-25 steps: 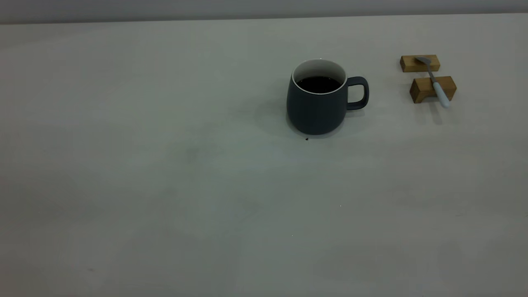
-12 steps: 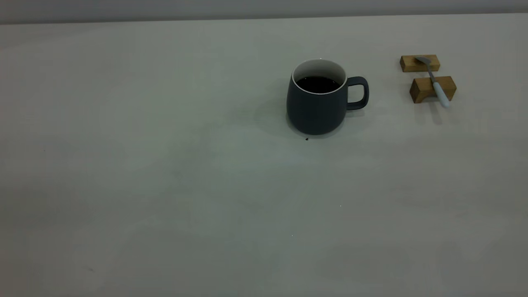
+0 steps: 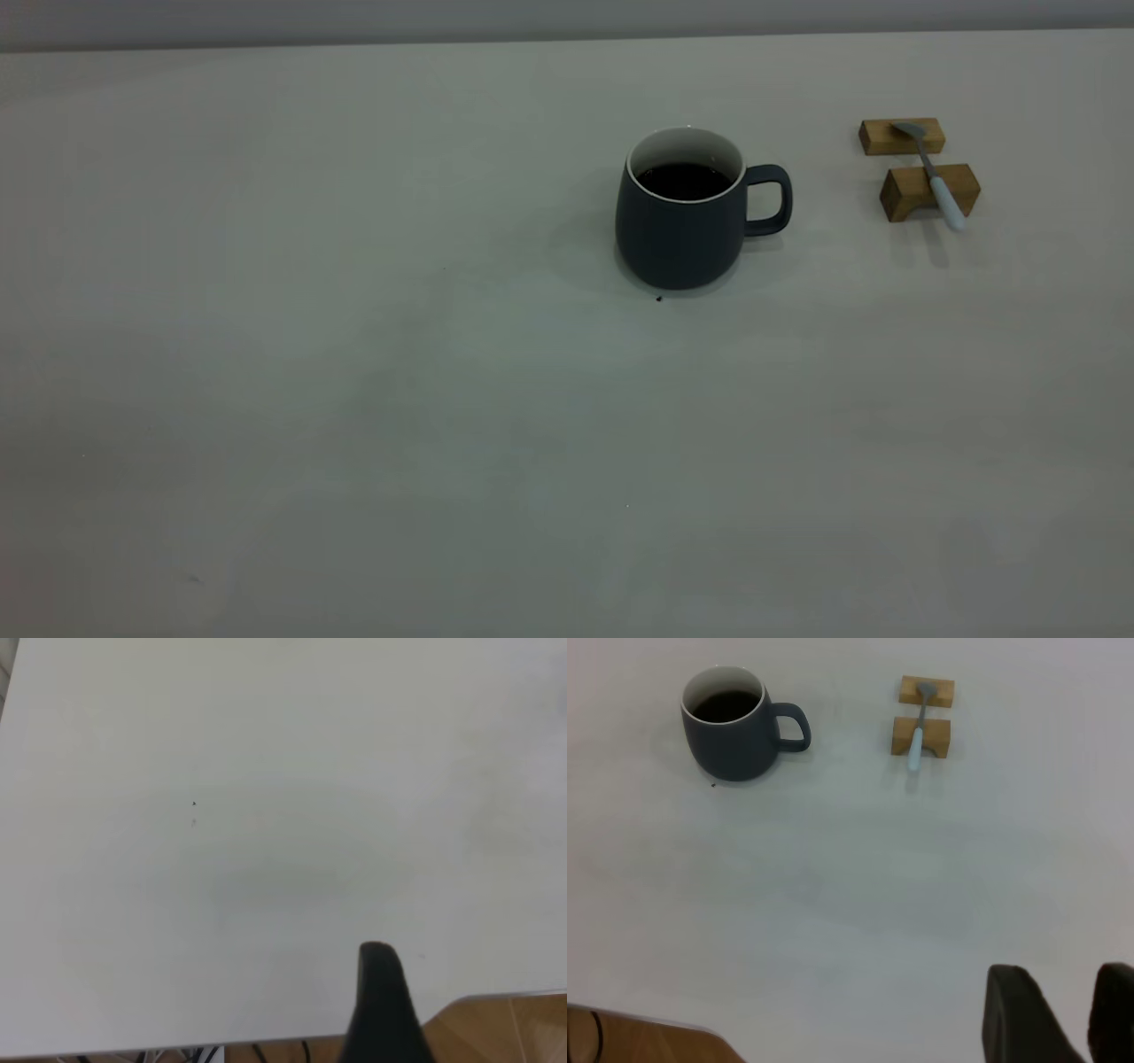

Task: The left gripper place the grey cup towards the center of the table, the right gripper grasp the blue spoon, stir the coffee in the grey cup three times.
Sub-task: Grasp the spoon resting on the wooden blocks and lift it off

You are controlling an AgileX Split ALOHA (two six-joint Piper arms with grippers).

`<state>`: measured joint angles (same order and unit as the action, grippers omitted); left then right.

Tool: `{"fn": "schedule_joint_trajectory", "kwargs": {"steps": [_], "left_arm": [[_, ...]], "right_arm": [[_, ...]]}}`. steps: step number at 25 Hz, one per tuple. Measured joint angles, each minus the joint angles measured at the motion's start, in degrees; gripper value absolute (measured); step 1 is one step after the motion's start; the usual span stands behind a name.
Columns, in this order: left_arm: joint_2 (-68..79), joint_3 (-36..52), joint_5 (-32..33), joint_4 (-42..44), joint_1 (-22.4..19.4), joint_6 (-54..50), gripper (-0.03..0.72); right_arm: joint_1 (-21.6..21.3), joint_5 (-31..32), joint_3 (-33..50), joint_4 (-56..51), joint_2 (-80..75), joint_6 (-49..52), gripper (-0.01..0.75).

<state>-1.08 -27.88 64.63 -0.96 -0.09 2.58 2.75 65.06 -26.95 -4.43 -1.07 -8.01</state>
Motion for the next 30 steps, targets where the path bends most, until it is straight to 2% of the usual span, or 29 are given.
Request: {"fn": "schedule_joint_trajectory", "kwargs": {"steps": [6, 8, 14, 16, 24, 30], "left_arm": [[0.00, 0.00, 0.06, 0.00, 0.00, -0.08, 0.585], [0.00, 0.00, 0.11, 0.00, 0.00, -0.08, 0.585], [0.00, 0.00, 0.11, 0.00, 0.00, -0.08, 0.585], [0.00, 0.00, 0.11, 0.00, 0.00, -0.08, 0.585], [0.00, 0.00, 0.11, 0.00, 0.00, -0.08, 0.585], [0.00, 0.00, 0.11, 0.00, 0.00, -0.08, 0.585]], "right_arm": [[0.00, -0.38, -1.91, -1.16, -2.52, 0.91, 0.262], [0.00, -1.35, -3.82, -1.61, -6.57, 1.16, 0.303], [0.00, -7.39, -5.59, -3.64, -23.13, 1.24, 0.513], [0.00, -10.66, -5.61, -5.79, -29.74, 0.16, 0.547], [0.00, -27.56, -6.60, -16.35, -56.09, -9.69, 0.569], [0.00, -31.30, -15.34, -17.24, -77.89, -14.64, 0.569]]}}
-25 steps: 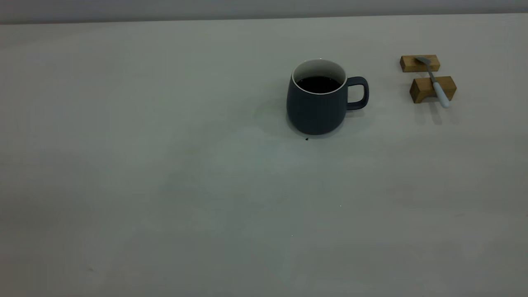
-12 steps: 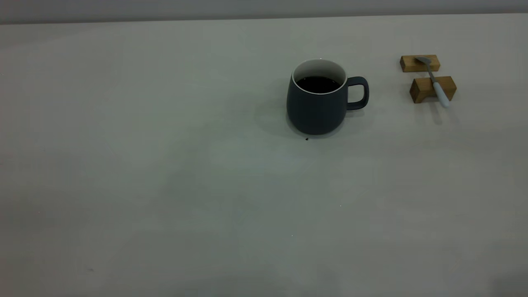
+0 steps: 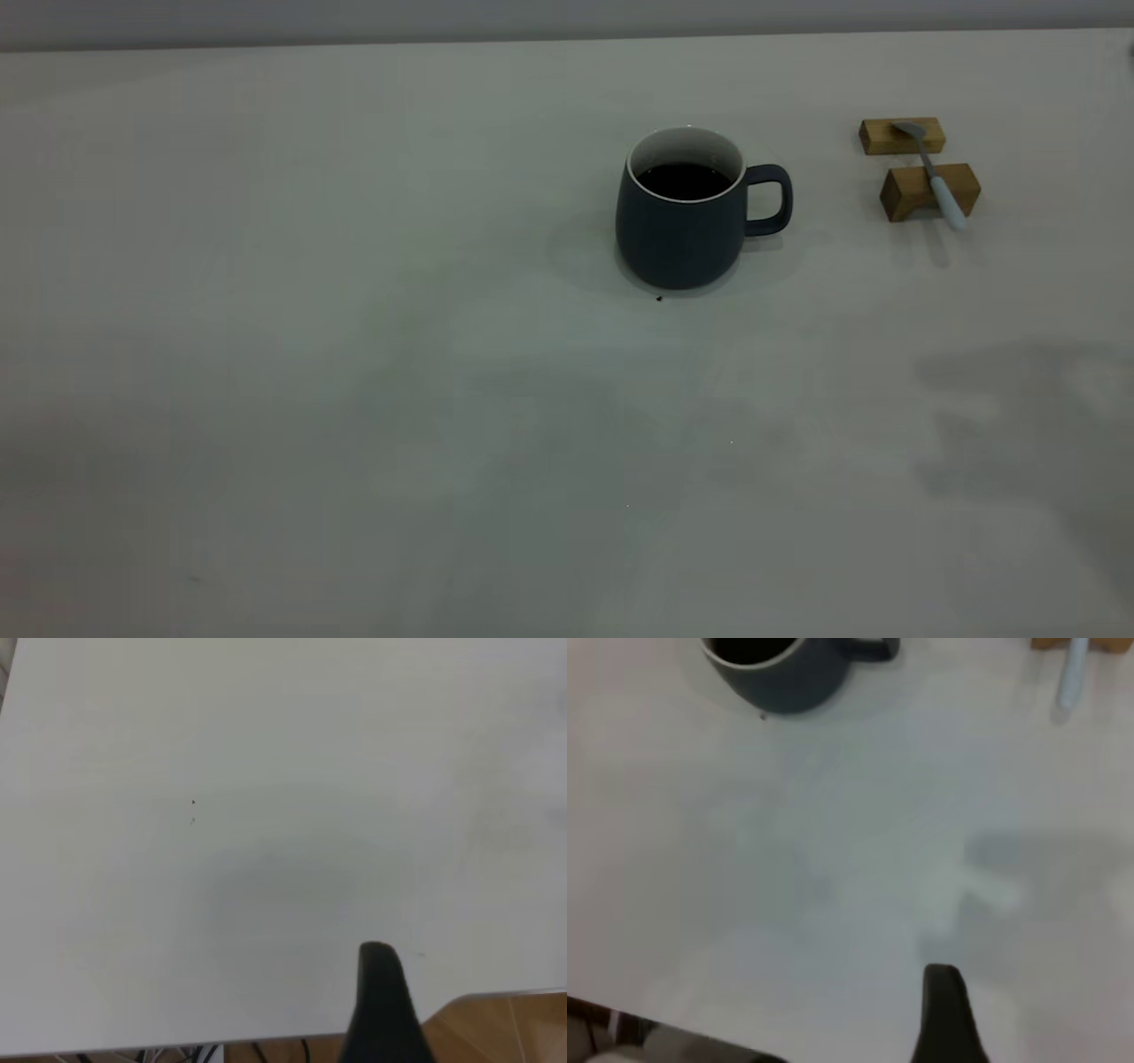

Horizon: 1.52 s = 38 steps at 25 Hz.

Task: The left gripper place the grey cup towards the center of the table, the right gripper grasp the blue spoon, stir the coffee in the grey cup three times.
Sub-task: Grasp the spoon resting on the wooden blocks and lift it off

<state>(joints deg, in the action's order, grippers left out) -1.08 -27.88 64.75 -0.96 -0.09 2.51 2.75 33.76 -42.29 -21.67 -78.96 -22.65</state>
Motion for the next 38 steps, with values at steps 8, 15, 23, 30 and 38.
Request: {"fn": "schedule_joint_trajectory", "kwargs": {"steps": [8, 15, 23, 30, 38], "left_arm": [[0.00, 0.00, 0.00, 0.00, 0.00, 0.05, 0.585], [0.00, 0.00, 0.00, 0.00, 0.00, 0.13, 0.585], [0.00, 0.00, 0.00, 0.00, 0.00, 0.13, 0.585], [0.00, 0.00, 0.00, 0.00, 0.00, 0.13, 0.585], [0.00, 0.00, 0.00, 0.00, 0.00, 0.08, 0.585]], "right_arm": [[0.00, -0.47, -14.48, 0.24, -23.81, -0.20, 0.569], [-0.04, 0.96, -29.43, 5.22, -40.16, 1.49, 0.608], [-0.28, 6.87, -44.20, 10.41, -53.72, 7.40, 0.608], [-0.28, 7.27, -48.86, 13.01, -59.51, 9.69, 0.605], [-0.28, 5.63, -49.80, 12.94, -62.59, 10.15, 0.595]]}}
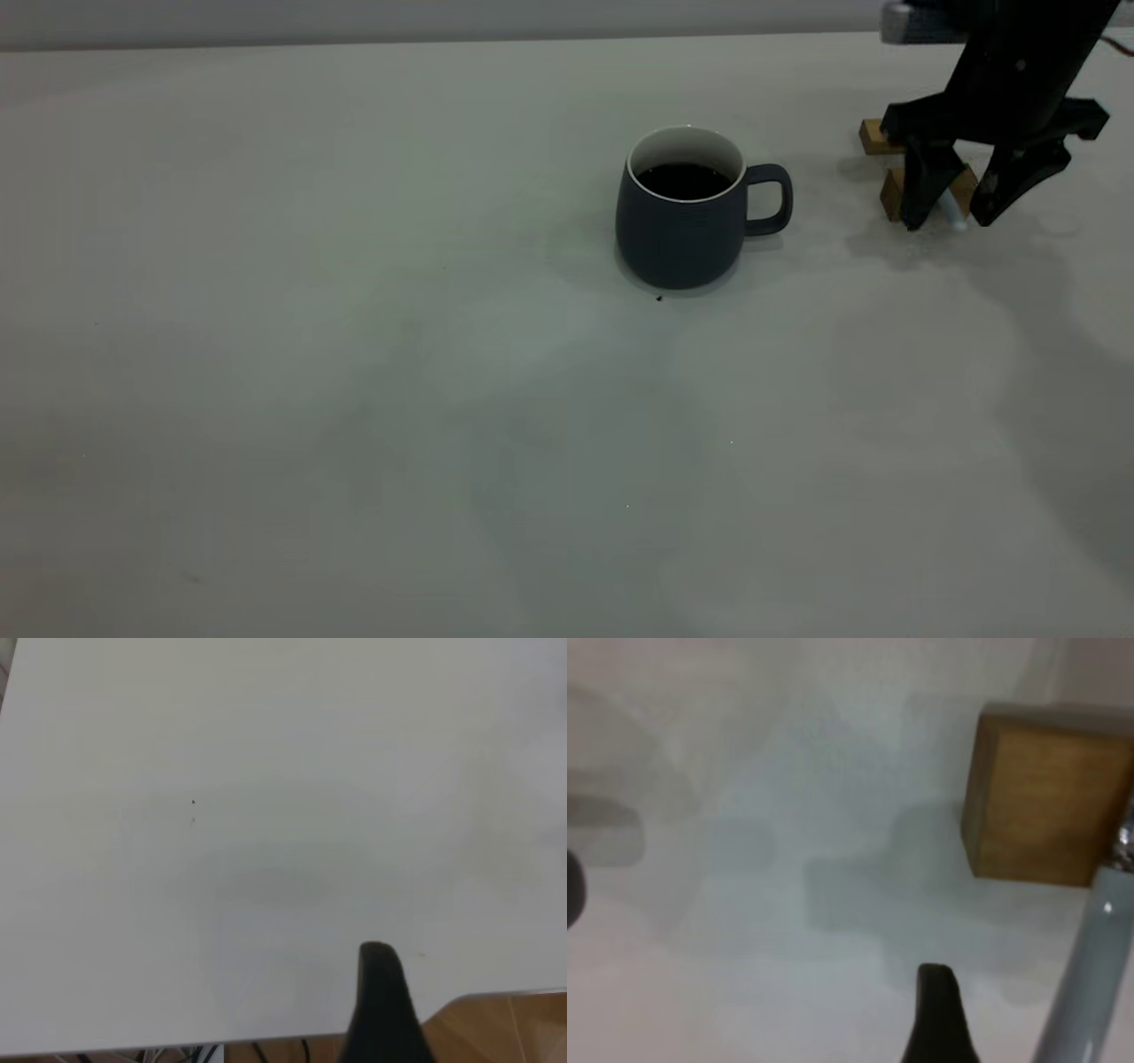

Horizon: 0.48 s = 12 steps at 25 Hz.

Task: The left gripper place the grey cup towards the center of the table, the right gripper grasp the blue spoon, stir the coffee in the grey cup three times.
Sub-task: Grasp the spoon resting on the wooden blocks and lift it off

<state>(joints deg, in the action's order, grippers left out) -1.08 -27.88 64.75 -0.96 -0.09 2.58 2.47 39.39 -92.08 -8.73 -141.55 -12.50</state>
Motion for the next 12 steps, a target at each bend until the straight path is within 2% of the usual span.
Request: {"fn": "schedule_joint_trajectory", "kwargs": {"steps": [12], "left_arm": [[0.00, 0.00, 0.00, 0.00, 0.00, -0.06, 0.585]], "right_arm": [[0.00, -2.57, -0.50, -0.25, -1.14, 0.00, 0.592]]}}
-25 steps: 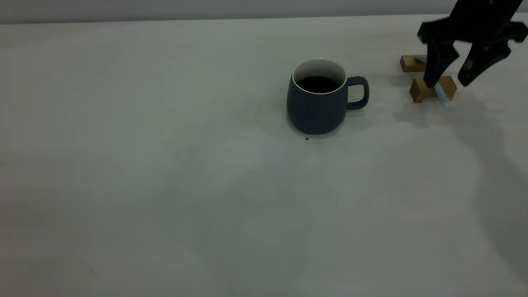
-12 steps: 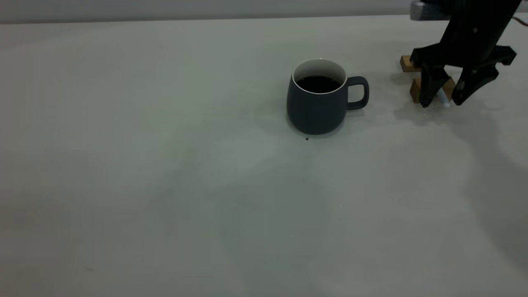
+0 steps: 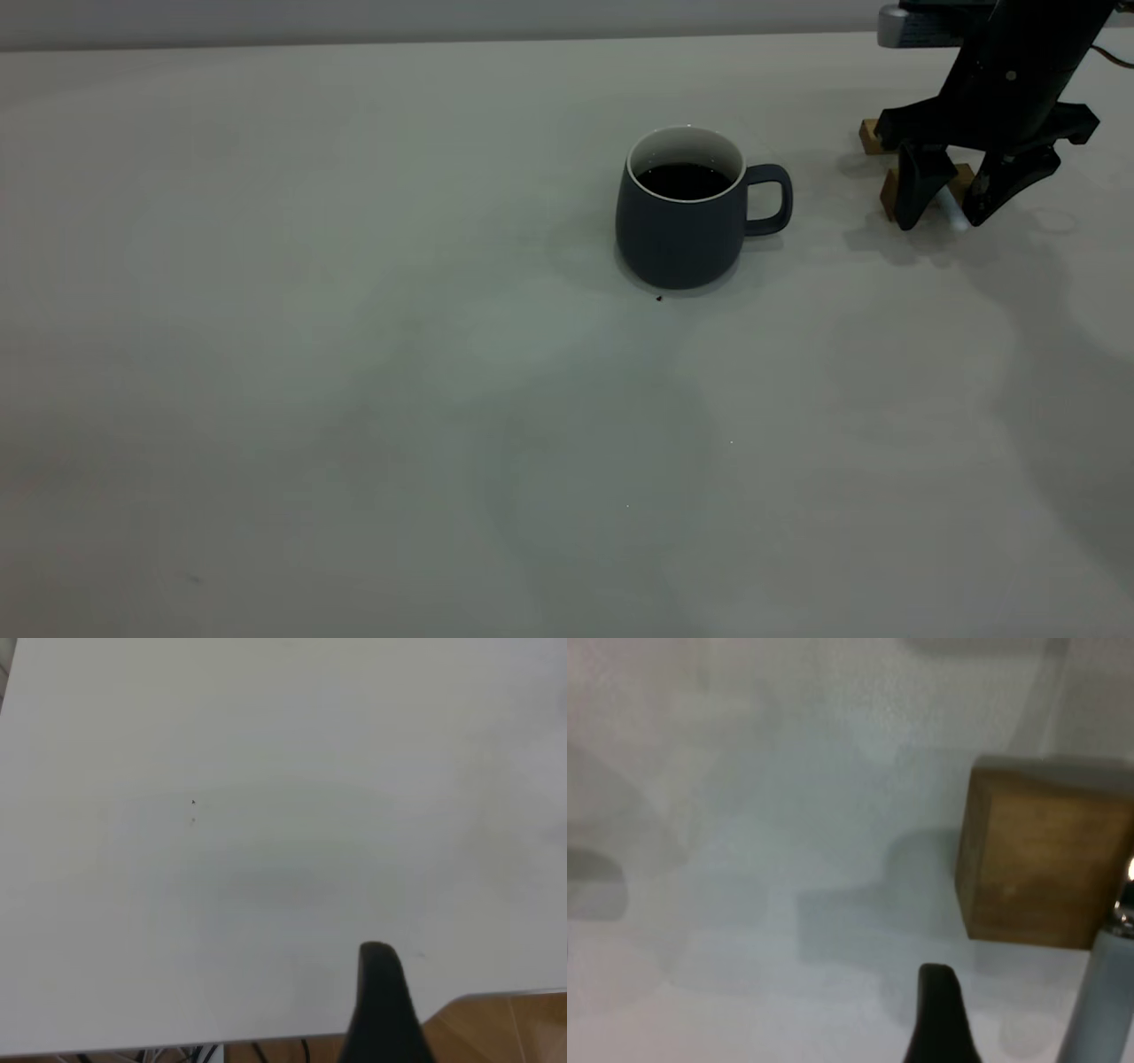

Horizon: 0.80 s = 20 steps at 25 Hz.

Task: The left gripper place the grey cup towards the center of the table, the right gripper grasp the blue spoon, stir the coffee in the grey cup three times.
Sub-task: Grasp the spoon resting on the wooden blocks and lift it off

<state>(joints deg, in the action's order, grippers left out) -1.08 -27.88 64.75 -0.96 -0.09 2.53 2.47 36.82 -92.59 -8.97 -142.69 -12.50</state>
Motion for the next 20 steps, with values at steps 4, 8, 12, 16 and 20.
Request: {"fn": "schedule_joint_trajectory", "kwargs": {"steps": [4, 8, 12, 16, 20], "left_arm": [[0.00, 0.00, 0.00, 0.00, 0.00, 0.00, 0.585], [0.00, 0.00, 0.00, 0.00, 0.00, 0.00, 0.585], [0.00, 0.00, 0.00, 0.00, 0.00, 0.00, 0.585], [0.00, 0.00, 0.00, 0.00, 0.00, 0.00, 0.585], [0.00, 0.00, 0.00, 0.00, 0.00, 0.00, 0.585]], "right_arm": [[0.00, -0.06, 0.00, 0.00, -0.62, 0.00, 0.592], [0.00, -0.52, 0.00, 0.00, -0.70, 0.00, 0.591], [0.00, -0.52, 0.00, 0.29, -0.70, 0.00, 0.538], [0.00, -0.42, 0.00, 2.93, -0.70, 1.42, 0.356], [0.00, 0.07, 0.00, 5.30, -0.53, 3.94, 0.097]]}}
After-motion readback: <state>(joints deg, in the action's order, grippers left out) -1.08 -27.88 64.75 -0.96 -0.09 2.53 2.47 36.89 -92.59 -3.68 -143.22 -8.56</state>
